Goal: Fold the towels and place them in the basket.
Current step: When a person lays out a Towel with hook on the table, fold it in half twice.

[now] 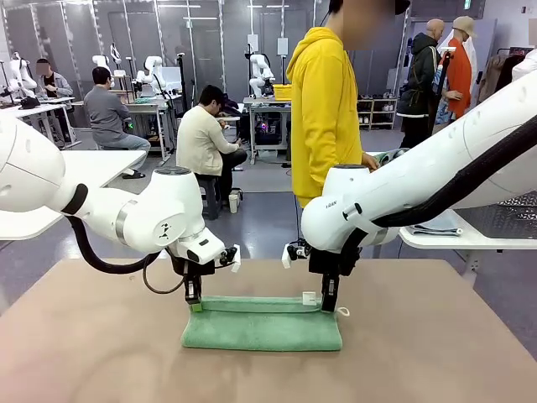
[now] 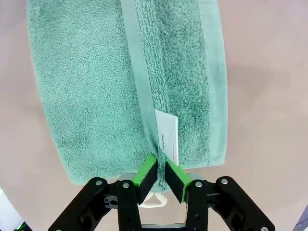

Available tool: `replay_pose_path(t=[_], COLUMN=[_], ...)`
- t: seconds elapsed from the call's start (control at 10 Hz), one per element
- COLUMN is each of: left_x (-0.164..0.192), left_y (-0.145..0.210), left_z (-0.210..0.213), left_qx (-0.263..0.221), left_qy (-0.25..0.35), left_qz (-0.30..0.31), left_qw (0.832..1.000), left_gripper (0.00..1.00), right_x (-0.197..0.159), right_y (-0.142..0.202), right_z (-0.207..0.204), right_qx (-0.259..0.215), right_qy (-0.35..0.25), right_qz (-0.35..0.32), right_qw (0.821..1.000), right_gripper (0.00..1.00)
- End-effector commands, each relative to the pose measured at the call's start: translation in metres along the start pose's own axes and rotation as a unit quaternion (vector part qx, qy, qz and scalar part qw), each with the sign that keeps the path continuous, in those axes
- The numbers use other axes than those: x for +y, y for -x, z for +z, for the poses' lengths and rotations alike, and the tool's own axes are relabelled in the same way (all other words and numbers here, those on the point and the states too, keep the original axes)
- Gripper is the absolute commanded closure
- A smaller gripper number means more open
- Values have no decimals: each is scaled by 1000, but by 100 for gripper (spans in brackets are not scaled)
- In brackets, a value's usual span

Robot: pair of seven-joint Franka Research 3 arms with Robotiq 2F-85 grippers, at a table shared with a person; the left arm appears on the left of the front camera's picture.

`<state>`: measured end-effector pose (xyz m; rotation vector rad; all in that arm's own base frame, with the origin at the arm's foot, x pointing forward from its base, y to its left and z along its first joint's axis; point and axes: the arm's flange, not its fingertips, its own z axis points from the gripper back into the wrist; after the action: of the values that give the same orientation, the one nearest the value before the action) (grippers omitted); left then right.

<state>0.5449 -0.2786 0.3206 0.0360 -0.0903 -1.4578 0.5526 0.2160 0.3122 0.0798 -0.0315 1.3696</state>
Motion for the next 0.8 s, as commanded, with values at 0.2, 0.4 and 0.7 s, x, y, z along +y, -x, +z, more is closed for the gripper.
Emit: replay_pose_path(t=[0.2, 0.4, 0.7], left_x=[6, 7, 5], left_y=[2, 1, 6], left_z=[0, 4, 11], left_qx=[-30, -46, -41], left_qy=[-45, -73, -79], left_qz=[21, 34, 18], left_qw=[998, 996, 996], left_gripper=[60, 16, 0], right_x=[-1, -1, -2], right_y=[4, 2, 7], right_z=[-5, -5, 6], right_qx=[-22, -26, -26], right_qy=[30, 65, 84], right_qz=[-10, -10, -12], right_qw=[999, 997, 996], right_gripper=[63, 23, 0])
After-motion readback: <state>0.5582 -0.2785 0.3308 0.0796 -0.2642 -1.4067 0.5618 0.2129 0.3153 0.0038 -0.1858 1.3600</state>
